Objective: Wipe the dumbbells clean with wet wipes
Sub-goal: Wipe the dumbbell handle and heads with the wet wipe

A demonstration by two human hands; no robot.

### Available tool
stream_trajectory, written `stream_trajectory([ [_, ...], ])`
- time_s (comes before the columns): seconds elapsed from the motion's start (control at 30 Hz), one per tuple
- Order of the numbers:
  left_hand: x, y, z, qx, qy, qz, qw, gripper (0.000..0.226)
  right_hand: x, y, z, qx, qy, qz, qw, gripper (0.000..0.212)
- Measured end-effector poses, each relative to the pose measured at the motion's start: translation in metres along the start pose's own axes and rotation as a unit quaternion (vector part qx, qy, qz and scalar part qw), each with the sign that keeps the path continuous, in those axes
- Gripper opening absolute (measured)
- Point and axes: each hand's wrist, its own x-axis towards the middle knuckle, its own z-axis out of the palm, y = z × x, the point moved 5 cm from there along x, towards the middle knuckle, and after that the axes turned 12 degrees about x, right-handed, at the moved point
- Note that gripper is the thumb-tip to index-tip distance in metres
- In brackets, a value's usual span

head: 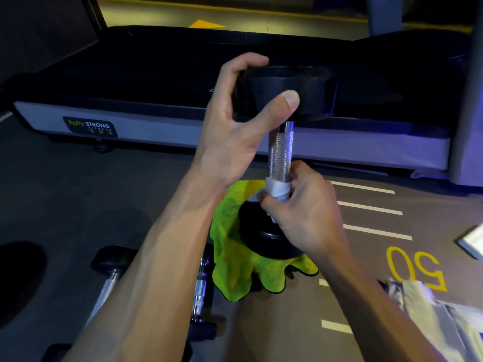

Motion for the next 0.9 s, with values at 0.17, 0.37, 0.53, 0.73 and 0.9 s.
stream_trajectory([
  [0.17,0.000,0.002,0.003,0.005,-0.012,0.004,1.000,0.053,0.000,-0.013,-0.011,0.047,0.046,-0.048,0.997,0.040],
  [0.37,0.000,0.003,0.004,-0.002,-0.012,0.001,1.000,0.052,0.009,0.007,-0.012,0.068,-0.093,-0.015,0.993,0.068],
  [0.53,0.003,0.001,0.002,-0.001,0.003,-0.005,1.000,0.052,0.019,-0.022,-0.009,0.131,-0.030,-0.017,0.991,0.053],
  [0.73,0.001,-0.002,-0.004,-0.035,-0.003,-0.010,0.999,0.050,0.029,-0.045,-0.001,0.224,0.022,-0.033,0.974,0.045],
  [0.9,0.001,-0.003,-0.009,-0.034,0.007,-0.017,0.999,0.054,0.009,-0.014,0.003,0.099,-0.139,0.019,0.985,0.075],
])
